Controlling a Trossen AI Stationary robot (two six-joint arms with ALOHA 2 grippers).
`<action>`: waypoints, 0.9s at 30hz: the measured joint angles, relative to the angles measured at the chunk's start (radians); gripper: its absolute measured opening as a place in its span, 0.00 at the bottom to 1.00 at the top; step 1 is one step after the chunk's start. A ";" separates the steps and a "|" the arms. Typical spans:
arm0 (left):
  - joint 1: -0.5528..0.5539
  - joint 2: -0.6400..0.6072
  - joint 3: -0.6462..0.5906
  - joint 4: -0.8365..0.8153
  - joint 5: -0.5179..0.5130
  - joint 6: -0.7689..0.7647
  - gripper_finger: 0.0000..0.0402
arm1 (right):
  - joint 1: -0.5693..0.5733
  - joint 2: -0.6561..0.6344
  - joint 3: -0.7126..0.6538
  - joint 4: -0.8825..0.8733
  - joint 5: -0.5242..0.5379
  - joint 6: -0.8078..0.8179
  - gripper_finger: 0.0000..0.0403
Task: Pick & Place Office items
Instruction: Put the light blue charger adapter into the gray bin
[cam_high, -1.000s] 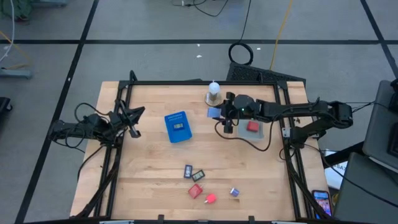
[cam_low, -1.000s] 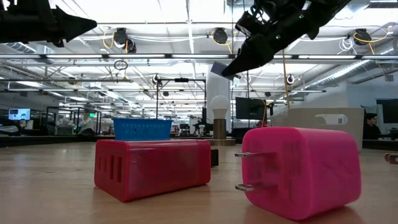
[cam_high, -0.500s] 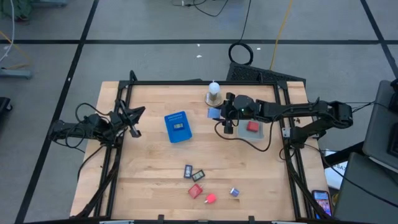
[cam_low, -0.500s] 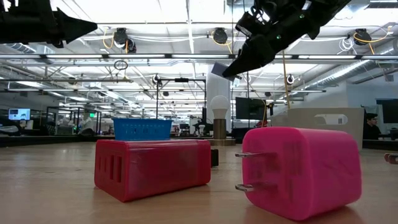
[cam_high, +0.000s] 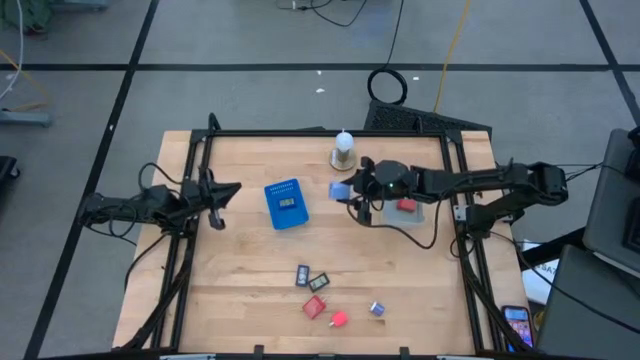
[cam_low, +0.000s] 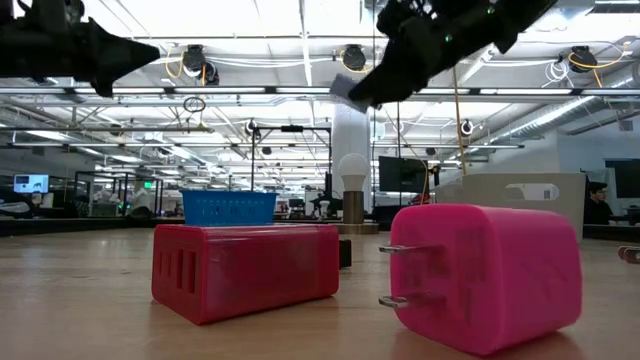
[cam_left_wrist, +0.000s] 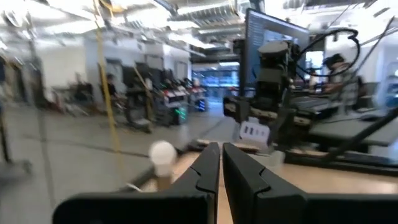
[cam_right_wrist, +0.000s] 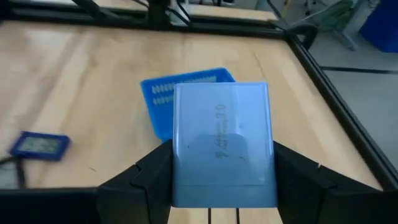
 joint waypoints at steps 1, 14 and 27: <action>0.000 0.000 0.000 -0.013 0.012 -0.036 0.06 | 0.013 -0.005 0.007 -0.004 0.001 0.010 0.50; -0.001 0.010 0.002 -0.338 0.150 -0.371 0.06 | 0.128 -0.149 0.049 -0.108 0.004 0.021 0.50; -0.001 0.013 0.002 -0.329 0.148 -0.238 0.06 | 0.076 -0.564 -0.053 -0.294 0.085 0.021 0.50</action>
